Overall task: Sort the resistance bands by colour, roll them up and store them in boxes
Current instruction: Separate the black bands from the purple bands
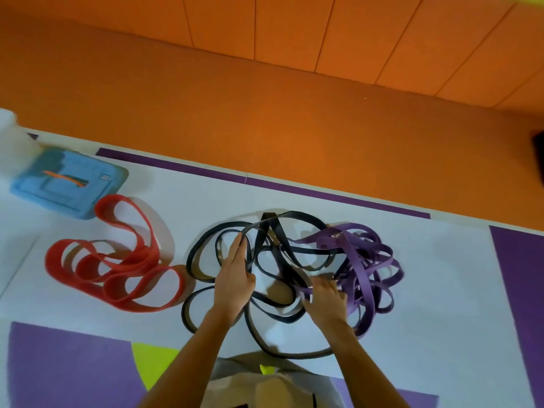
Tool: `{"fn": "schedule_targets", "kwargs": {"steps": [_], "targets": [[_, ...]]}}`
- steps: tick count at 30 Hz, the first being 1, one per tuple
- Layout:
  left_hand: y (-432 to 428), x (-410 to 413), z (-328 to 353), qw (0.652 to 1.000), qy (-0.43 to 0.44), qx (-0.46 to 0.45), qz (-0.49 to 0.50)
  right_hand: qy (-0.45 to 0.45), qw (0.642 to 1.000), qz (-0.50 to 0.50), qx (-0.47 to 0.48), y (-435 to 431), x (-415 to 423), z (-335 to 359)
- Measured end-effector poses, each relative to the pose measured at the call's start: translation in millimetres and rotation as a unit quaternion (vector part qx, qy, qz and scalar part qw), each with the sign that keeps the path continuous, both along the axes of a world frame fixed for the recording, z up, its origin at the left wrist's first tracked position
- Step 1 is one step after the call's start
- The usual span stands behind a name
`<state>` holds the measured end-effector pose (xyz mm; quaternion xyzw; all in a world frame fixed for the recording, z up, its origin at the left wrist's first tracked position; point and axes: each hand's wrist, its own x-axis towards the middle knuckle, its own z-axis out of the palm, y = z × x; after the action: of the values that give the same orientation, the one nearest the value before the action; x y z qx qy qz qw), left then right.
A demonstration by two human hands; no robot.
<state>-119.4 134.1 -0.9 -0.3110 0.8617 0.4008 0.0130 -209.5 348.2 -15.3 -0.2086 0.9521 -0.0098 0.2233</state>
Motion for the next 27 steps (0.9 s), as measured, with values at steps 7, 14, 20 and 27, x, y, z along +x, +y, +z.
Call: {"fn": "schedule_targets", "kwargs": {"steps": [7,14,20,27], "targets": [[-28,-3,11,0.998,0.025,-0.030,0.051,-0.054,0.978,-0.103,-0.175,14,-11,11],[-49,-19,37,0.993,0.094,-0.007,0.074,-0.090,0.956,-0.141,-0.240,19,-5,18],[-67,-23,56,0.983,0.139,-0.066,0.099,-0.060,0.960,-0.220,-0.164,26,1,25],[-90,-3,45,0.993,0.064,-0.071,0.070,0.015,0.935,-0.304,-0.182,22,-21,26]]}}
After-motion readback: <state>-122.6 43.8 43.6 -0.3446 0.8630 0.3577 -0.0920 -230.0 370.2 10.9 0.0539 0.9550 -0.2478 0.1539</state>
